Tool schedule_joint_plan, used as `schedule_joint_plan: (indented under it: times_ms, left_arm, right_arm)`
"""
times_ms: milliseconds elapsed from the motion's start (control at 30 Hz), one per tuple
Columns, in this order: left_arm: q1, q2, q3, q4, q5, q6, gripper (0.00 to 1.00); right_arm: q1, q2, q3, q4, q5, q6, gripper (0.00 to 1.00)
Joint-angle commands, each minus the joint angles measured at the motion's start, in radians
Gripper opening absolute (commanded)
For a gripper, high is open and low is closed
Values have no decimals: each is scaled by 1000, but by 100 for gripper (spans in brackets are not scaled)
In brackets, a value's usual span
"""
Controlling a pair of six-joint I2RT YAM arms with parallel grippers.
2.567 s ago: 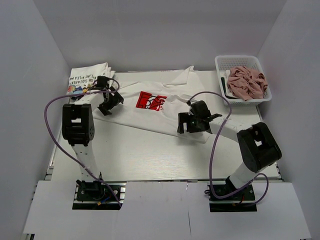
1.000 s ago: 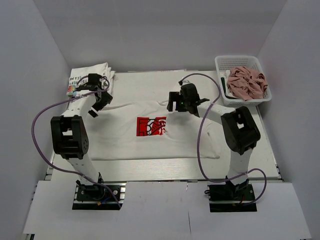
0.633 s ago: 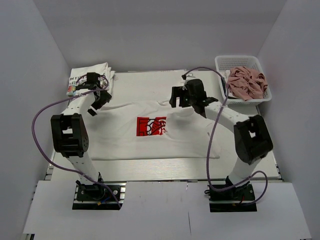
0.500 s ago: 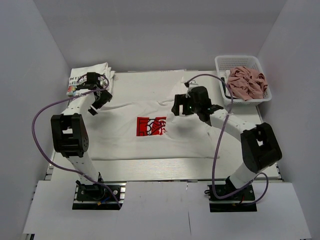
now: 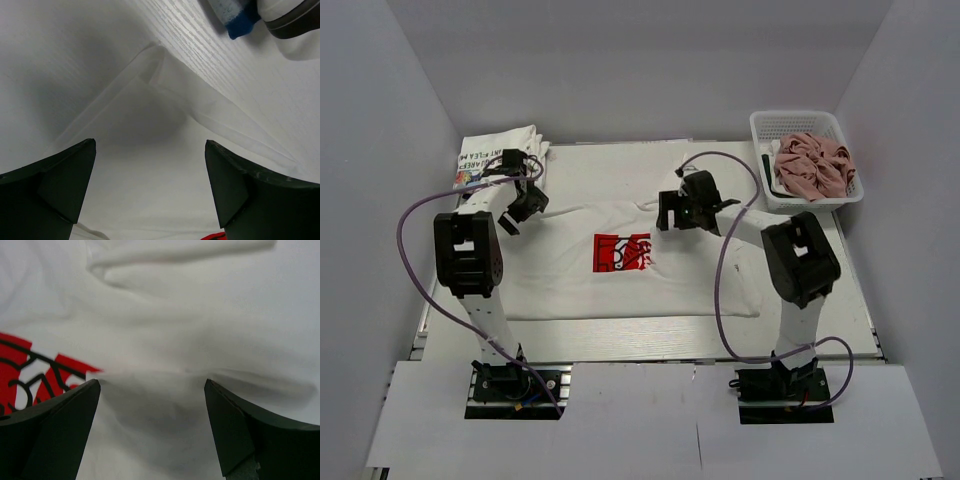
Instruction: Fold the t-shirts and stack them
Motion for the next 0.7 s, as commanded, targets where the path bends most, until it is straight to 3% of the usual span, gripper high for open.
schedule_joint_plan:
  times_ms: [0,333,667]
  left_arm:
    - [4,-20,43,-14,-27,-13,100]
    - [32,61,127,-23,-50,-13,100]
    - [41,192,254,-67,-29,-13,94]
  right_arm:
    - [-16,97,171,24,43,9,90]
    - [-83,200,428,-51,173,38,90]
    - [-162,385,701,-116,140,-6,90]
